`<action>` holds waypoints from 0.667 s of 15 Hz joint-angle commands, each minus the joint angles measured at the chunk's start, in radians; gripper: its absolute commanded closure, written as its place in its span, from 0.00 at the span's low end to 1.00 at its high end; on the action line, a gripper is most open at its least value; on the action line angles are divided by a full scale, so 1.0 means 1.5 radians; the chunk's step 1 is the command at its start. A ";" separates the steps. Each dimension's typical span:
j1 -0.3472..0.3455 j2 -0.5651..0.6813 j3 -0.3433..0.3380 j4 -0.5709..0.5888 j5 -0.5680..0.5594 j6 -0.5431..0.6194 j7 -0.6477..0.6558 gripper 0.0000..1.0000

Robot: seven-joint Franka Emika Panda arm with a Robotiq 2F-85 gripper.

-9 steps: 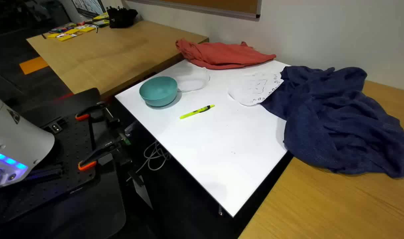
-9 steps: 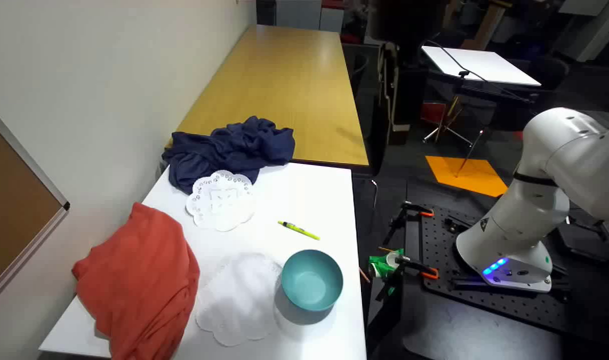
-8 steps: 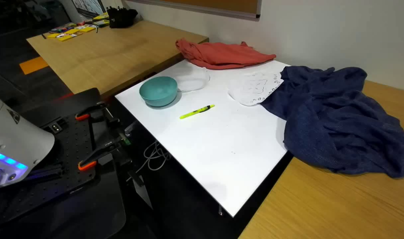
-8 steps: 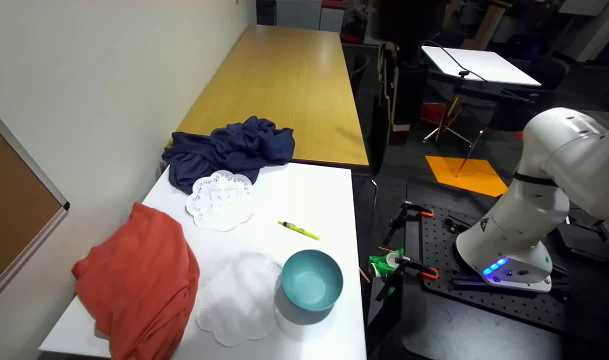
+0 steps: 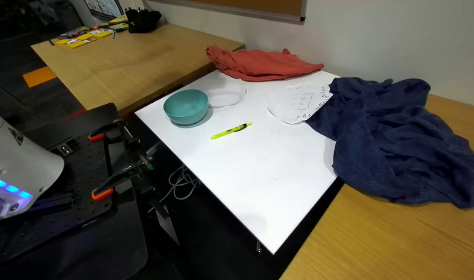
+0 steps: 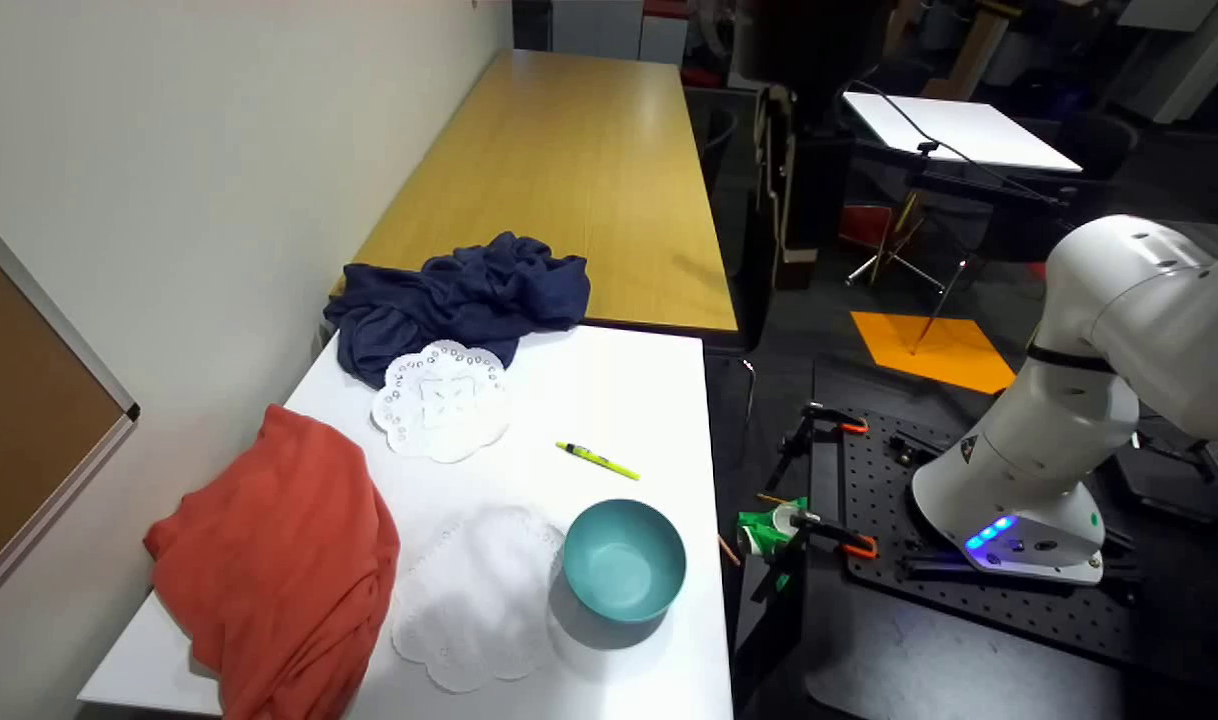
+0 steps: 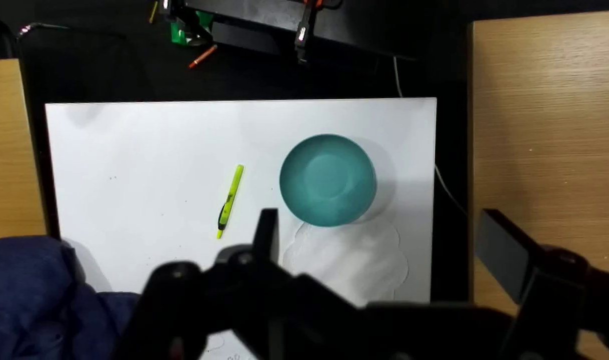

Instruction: Pick the marker and put it in the bowl

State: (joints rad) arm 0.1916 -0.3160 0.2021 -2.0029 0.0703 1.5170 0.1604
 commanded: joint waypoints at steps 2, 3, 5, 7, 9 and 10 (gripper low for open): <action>-0.017 -0.011 -0.002 -0.042 -0.019 0.066 0.008 0.00; -0.022 -0.016 -0.005 -0.062 -0.024 0.093 0.013 0.00; -0.031 -0.022 -0.015 -0.098 -0.023 0.143 0.010 0.00; -0.042 -0.027 -0.024 -0.138 -0.026 0.202 0.008 0.00; -0.053 -0.027 -0.036 -0.179 -0.027 0.261 0.006 0.00; -0.058 -0.026 -0.043 -0.198 -0.024 0.289 0.001 0.00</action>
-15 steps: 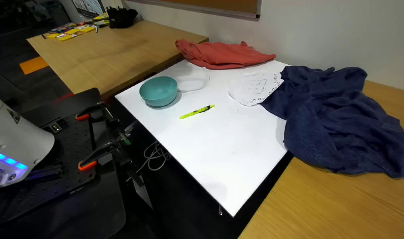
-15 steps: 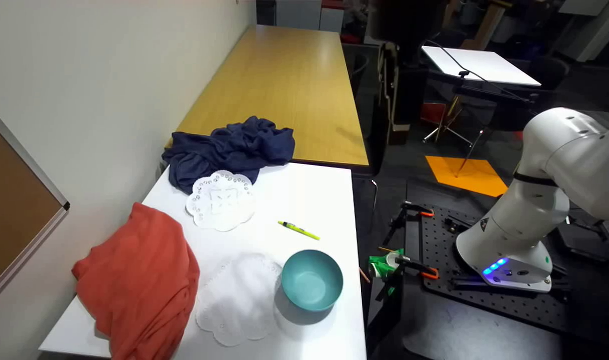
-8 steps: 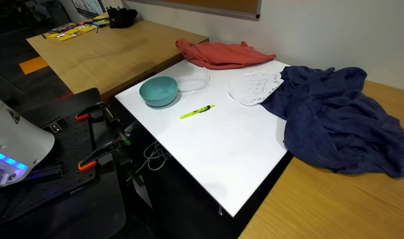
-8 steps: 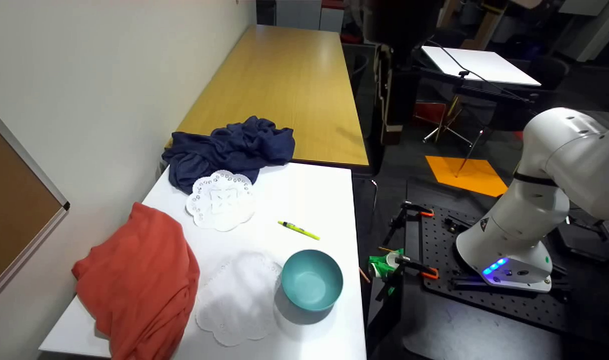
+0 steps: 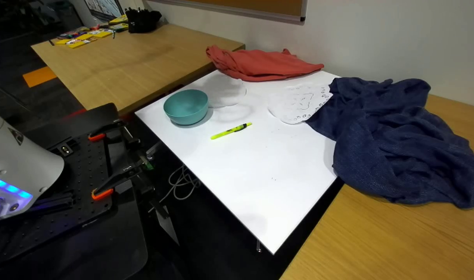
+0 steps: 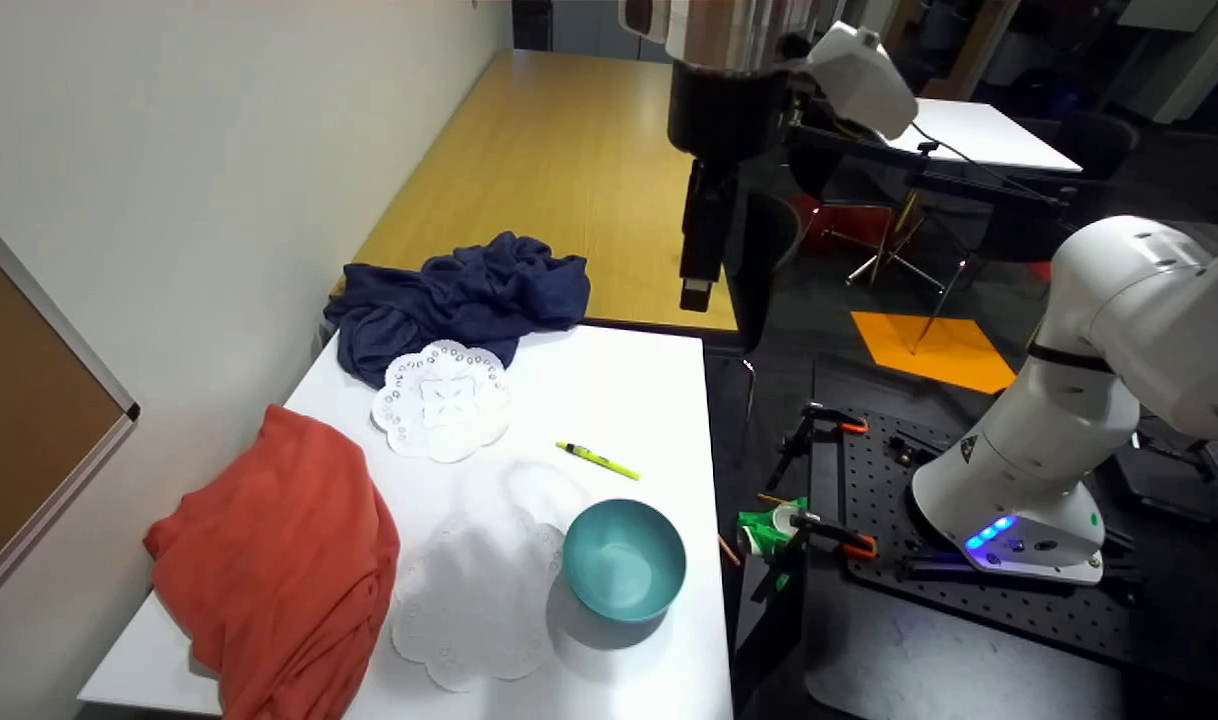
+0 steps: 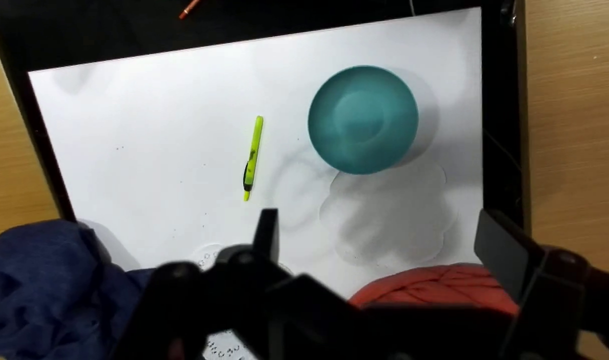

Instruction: Pick the marker and put it in the bowl

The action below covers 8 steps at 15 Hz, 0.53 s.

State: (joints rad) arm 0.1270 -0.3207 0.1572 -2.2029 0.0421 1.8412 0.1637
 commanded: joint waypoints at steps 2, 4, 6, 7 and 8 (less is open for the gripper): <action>-0.028 -0.016 -0.026 -0.106 -0.010 0.132 -0.004 0.00; -0.041 -0.003 -0.037 -0.147 -0.020 0.199 -0.005 0.00; -0.057 0.015 -0.045 -0.183 -0.044 0.262 0.001 0.00; -0.065 0.026 -0.050 -0.198 -0.053 0.288 0.002 0.00; -0.072 0.040 -0.055 -0.212 -0.061 0.317 0.004 0.00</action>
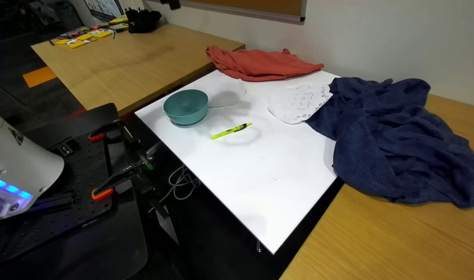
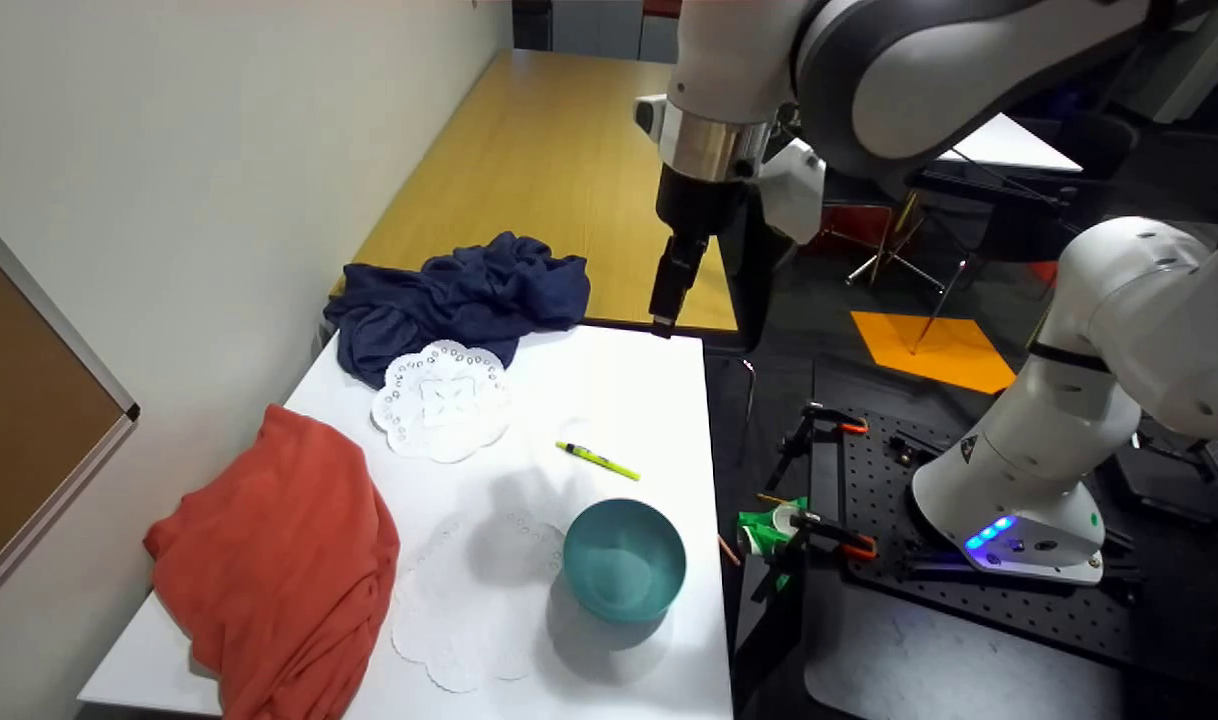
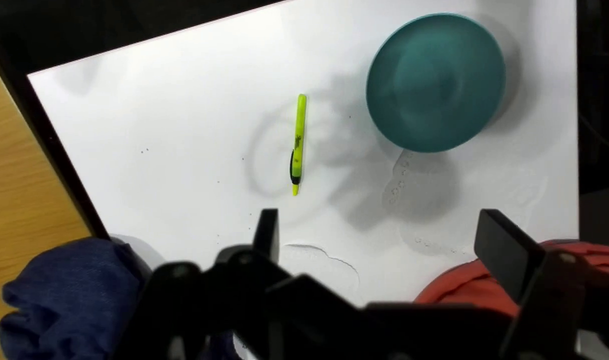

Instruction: Pick the marker and put it in the bowl

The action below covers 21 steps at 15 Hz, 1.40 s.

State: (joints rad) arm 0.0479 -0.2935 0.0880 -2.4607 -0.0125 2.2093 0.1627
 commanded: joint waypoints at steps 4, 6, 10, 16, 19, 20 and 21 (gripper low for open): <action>-0.032 0.099 -0.026 -0.063 -0.023 0.161 0.001 0.00; -0.031 0.147 -0.032 -0.058 -0.015 0.195 -0.003 0.00; -0.030 0.247 -0.042 -0.038 -0.005 0.254 -0.005 0.00; -0.037 0.391 -0.062 0.019 0.023 0.332 -0.013 0.00; -0.044 0.444 -0.063 0.055 0.046 0.332 -0.015 0.00; -0.032 0.412 -0.070 0.026 0.031 0.329 -0.004 0.00; -0.034 0.429 -0.070 0.038 0.035 0.329 -0.005 0.00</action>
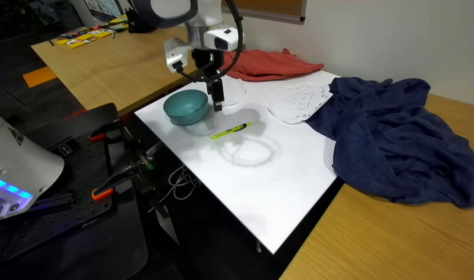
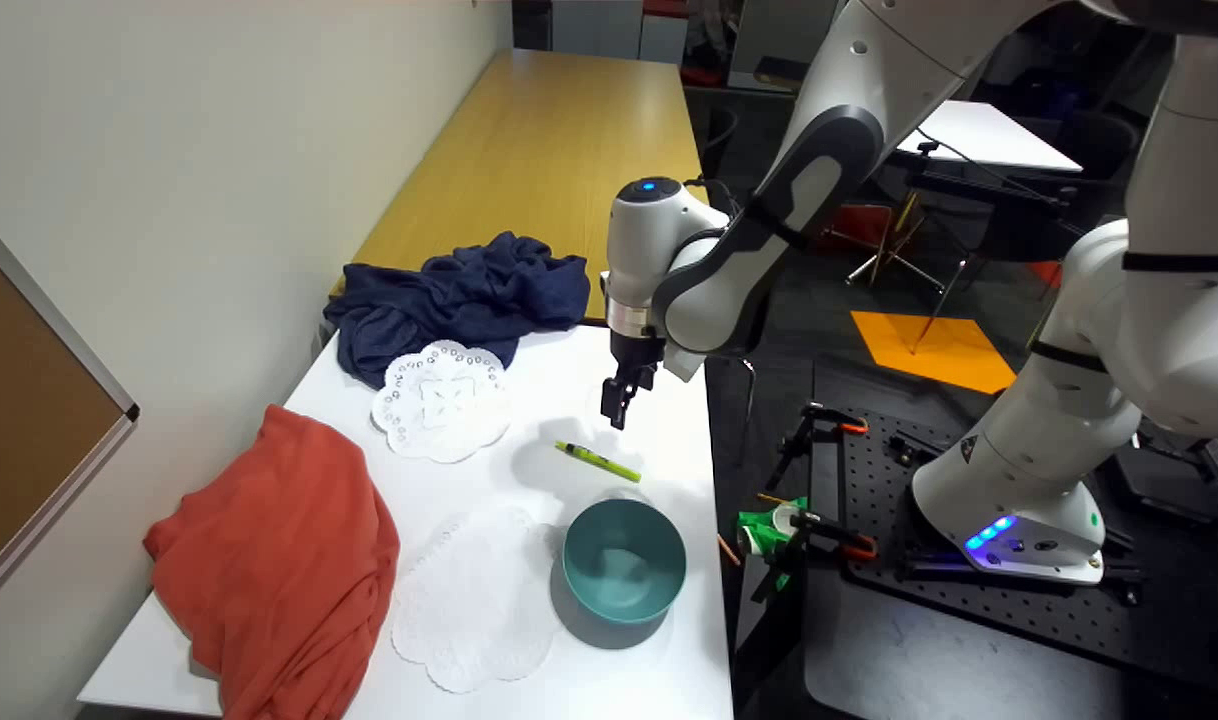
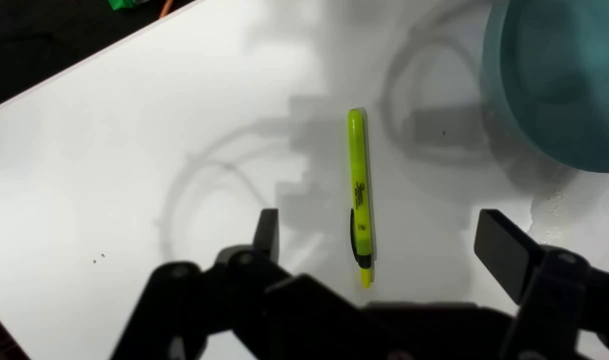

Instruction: Pick the marker and put it in the bowl

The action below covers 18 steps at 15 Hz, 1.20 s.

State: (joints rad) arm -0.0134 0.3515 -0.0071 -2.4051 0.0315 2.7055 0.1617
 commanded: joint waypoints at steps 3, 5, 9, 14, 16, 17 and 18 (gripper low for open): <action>0.006 0.018 -0.007 0.016 0.007 -0.002 -0.004 0.00; 0.006 0.018 -0.007 0.018 0.007 -0.002 -0.004 0.00; 0.003 0.044 -0.007 0.031 0.004 0.030 -0.014 0.00; 0.000 0.104 -0.004 0.061 0.006 0.084 -0.024 0.00; 0.009 0.134 -0.013 0.082 0.000 0.088 -0.013 0.00; 0.007 0.149 -0.012 0.092 0.002 0.089 -0.015 0.00; 0.011 0.163 -0.016 0.104 0.001 0.084 -0.010 0.00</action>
State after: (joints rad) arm -0.0134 0.5298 -0.0117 -2.3072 0.0316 2.8211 0.1573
